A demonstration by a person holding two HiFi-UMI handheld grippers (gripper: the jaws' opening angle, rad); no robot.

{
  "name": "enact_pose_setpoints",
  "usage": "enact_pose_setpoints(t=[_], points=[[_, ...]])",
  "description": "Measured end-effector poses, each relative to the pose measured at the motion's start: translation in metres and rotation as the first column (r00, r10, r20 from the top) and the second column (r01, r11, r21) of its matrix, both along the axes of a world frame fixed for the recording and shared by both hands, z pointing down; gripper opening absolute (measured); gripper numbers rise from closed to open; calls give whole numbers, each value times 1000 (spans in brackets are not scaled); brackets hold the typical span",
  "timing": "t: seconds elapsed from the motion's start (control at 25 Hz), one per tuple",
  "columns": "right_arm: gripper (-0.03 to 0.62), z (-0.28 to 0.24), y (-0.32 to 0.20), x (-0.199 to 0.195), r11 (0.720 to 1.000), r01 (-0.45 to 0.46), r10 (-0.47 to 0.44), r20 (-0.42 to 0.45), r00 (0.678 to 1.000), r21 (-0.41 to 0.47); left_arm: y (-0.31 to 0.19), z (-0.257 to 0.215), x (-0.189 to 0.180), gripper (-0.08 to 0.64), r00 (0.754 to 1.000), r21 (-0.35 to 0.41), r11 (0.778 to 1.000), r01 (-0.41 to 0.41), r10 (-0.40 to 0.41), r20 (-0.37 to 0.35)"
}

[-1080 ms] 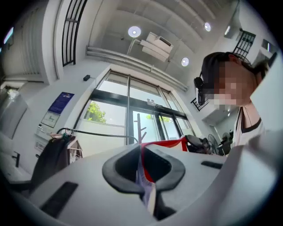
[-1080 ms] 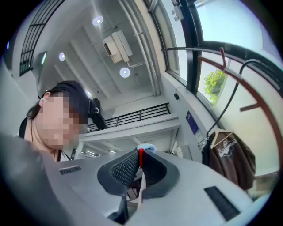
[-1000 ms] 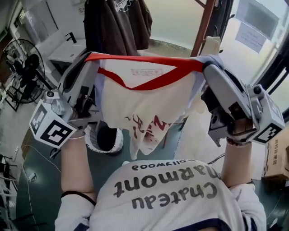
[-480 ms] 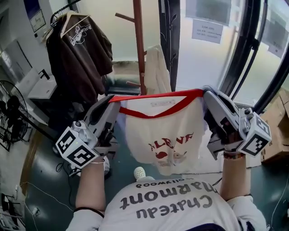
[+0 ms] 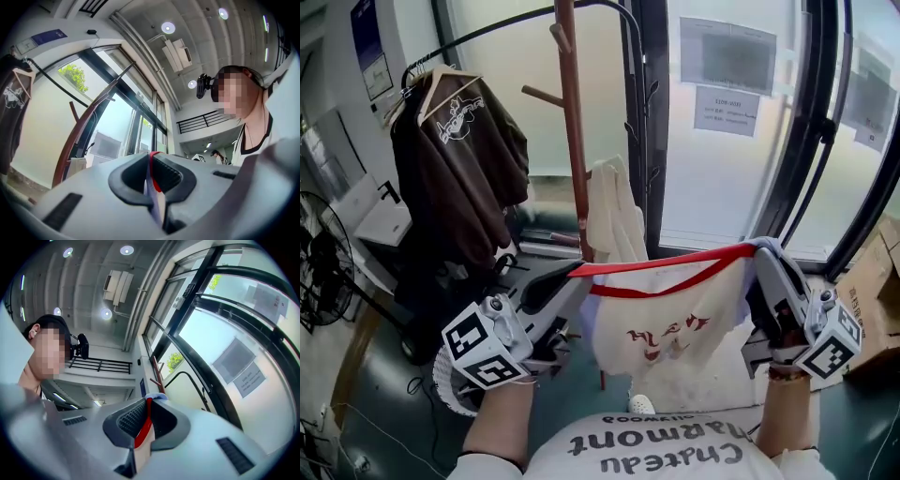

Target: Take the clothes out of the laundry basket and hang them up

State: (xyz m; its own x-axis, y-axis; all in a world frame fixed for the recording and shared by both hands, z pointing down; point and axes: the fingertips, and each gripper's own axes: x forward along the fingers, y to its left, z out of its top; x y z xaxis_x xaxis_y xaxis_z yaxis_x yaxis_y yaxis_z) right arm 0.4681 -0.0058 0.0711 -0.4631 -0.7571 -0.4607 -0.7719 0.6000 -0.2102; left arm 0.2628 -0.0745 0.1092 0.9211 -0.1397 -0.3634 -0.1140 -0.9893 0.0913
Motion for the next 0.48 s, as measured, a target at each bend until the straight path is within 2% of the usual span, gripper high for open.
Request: enact_pose_setpoints(t=[0.16, 0.28, 0.48], points=[[35, 6, -42, 28, 1000, 10, -10, 6, 1000, -18, -26, -3, 20, 21, 1000, 7, 1000, -10, 10, -18], [35, -3, -78, 36, 997, 77, -77, 0, 997, 0, -59, -16, 28, 20, 998, 1, 1000, 19, -19, -62], [35, -23, -118, 31, 982, 171, -162, -104, 981, 81, -95, -36, 23, 20, 988, 49, 996, 78, -71, -136]])
